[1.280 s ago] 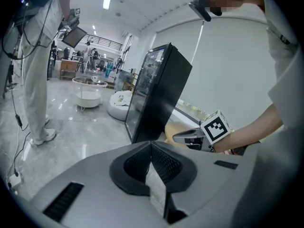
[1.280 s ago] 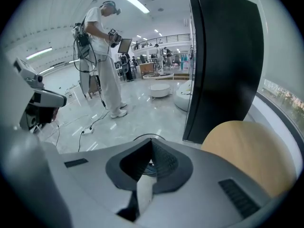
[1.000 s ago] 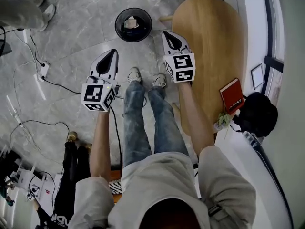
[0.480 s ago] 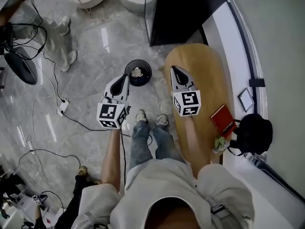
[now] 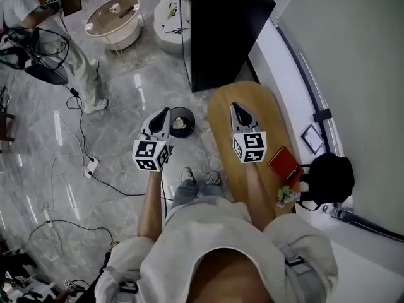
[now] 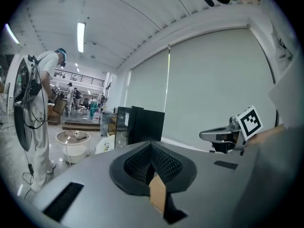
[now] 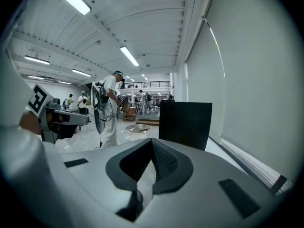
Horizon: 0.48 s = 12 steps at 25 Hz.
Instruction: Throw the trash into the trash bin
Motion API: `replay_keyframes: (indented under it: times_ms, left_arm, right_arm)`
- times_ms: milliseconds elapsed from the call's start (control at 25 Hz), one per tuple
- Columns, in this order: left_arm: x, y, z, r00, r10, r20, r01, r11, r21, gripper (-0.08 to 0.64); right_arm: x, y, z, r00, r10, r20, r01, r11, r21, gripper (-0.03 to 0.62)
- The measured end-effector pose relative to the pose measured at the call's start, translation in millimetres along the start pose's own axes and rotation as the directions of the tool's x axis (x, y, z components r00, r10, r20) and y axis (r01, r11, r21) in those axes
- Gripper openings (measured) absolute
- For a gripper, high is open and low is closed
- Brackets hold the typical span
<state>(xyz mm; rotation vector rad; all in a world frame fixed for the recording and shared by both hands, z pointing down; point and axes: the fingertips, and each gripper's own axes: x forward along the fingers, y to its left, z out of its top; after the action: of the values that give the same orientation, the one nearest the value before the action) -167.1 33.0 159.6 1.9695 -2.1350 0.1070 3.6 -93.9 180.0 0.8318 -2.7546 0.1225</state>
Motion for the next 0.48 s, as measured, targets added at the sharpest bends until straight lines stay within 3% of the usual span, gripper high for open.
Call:
replay_keyframes:
  times_ms: [480]
  left_arm:
    - [-5.9, -21.2, 45.3, 0.999, -0.019, 0.038, 0.016, 0.997, 0.074, 0.017]
  right_arm:
    - [-54.5, -44.0, 36.9, 0.995, -0.079, 0.061, 0.082, 0.996, -0.047, 0.029]
